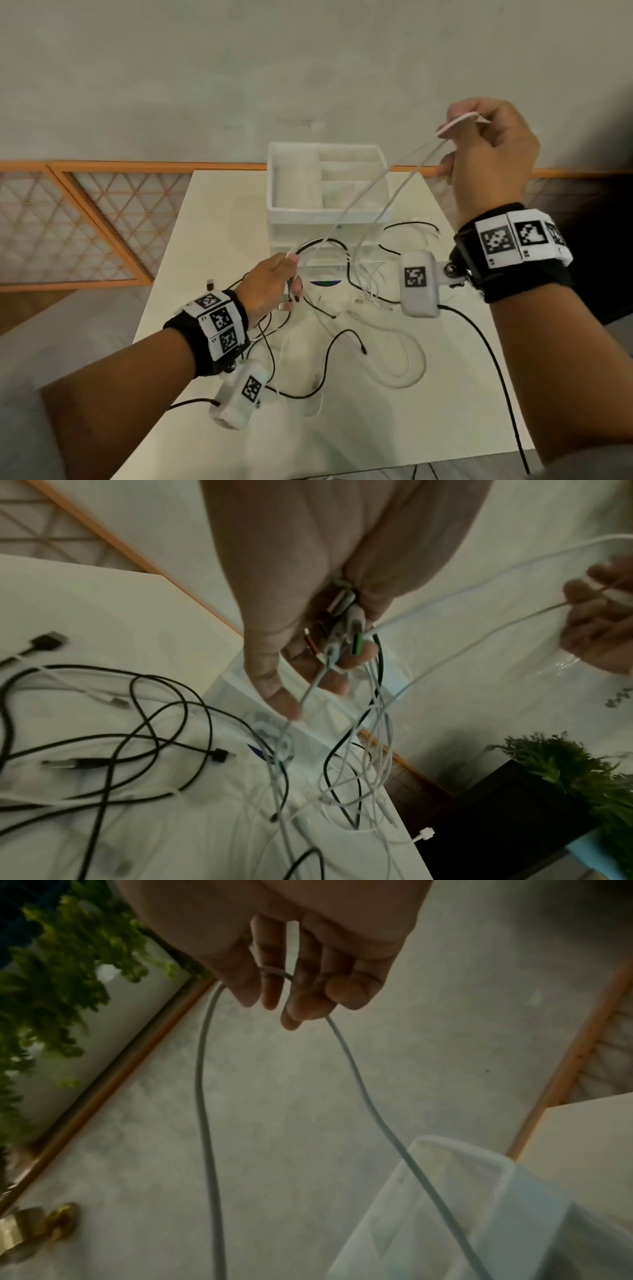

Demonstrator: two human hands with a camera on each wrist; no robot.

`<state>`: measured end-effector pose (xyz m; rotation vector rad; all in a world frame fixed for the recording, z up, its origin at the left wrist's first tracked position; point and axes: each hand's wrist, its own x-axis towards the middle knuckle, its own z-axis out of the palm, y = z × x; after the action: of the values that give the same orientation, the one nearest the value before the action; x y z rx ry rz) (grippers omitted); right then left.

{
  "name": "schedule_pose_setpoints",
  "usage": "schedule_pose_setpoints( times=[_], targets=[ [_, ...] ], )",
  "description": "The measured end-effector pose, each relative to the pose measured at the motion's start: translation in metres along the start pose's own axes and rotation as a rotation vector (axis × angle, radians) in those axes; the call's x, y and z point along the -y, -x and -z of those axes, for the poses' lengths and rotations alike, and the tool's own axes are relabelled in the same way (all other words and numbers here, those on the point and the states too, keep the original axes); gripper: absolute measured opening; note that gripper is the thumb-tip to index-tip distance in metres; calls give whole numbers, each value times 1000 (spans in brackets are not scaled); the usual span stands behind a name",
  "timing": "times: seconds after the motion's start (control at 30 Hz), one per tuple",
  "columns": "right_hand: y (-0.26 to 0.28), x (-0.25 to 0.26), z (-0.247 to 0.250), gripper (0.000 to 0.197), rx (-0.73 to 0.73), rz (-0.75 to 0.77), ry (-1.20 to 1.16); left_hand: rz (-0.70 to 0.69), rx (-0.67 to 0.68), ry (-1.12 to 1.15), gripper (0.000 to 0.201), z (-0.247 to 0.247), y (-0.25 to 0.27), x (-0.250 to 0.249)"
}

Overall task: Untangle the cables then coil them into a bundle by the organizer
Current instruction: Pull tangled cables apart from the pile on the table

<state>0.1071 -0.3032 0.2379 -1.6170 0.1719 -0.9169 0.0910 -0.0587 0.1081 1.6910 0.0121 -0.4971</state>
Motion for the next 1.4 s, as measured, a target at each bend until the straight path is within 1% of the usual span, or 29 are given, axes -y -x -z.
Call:
schedule_pose_setpoints(
  times=[0.03,0.07,0.13,0.17,0.2,0.27,0.3,0.4,0.47,0.53,0.63,0.67,0.7,0.77,0.8,0.83,0.87,0.9,0.93,1.03,1.17,1.2,1.23,1.3,1.33,1.4],
  targets=[
    [-1,-7,5,9,6,-56,22,-1,-12,37,27,1,1,-4],
    [-1,-15,9,17,33,-130,83,-27,-26,50,26,3,1,-13],
    [2,-37,18,32,112,-271,282,-117,-47,81,24,8,3,-38],
    [3,-46,21,37,141,-312,354,-159,-63,115,21,12,3,-51],
    [4,-50,24,40,147,-329,376,-196,-79,135,20,16,3,-62],
    [1,-47,25,44,115,-305,312,-227,-102,92,22,21,0,-67],
    [-2,-39,24,43,90,-265,248,-209,-109,30,24,23,-2,-61],
    [-21,-3,22,31,13,-112,83,-134,-97,-173,31,25,-7,-29],
    [-32,15,21,33,-20,-69,10,-78,-99,-203,32,27,-6,-12],
    [-38,12,18,37,2,-119,24,-32,-122,-177,32,29,-4,-2],
    [-36,-7,10,44,83,-269,123,-34,-164,-208,34,34,-4,2],
    [-35,-10,8,44,99,-261,122,-41,-176,-228,35,36,-5,1],
    [-35,-11,7,42,96,-206,84,-43,-185,-243,35,38,-7,0],
    [-39,-7,4,35,87,-33,-57,-38,-191,-287,36,42,-9,-1],
    [-42,-5,2,32,113,32,-79,-35,-195,-314,37,43,-9,-1],
    [-45,-3,0,30,155,63,-25,-34,-200,-330,37,43,-9,0],
    [-47,-3,-1,28,199,68,76,-24,-206,-328,37,44,-9,1],
    [-48,-4,-3,28,229,75,164,-9,-213,-310,37,44,-9,2],
    [-48,-5,-2,29,236,103,204,8,-217,-294,37,45,-9,3],
    [-49,0,-4,32,221,211,170,37,-208,-327,39,48,-10,3],
    [-58,-1,-3,41,151,344,230,91,-209,-438,40,49,-12,2],
    [-63,-4,-3,41,155,328,246,102,-207,-476,40,51,-13,4],
    [-66,-7,-3,41,185,280,284,113,-201,-496,40,53,-14,6],
    [-71,-15,-3,42,252,206,411,130,-190,-474,40,56,-18,8],
    [-71,-19,-2,41,262,206,436,135,-189,-446,39,55,-19,9],
    [-72,-22,-4,38,253,233,390,150,-195,-381,36,52,-21,5]
  ],
)
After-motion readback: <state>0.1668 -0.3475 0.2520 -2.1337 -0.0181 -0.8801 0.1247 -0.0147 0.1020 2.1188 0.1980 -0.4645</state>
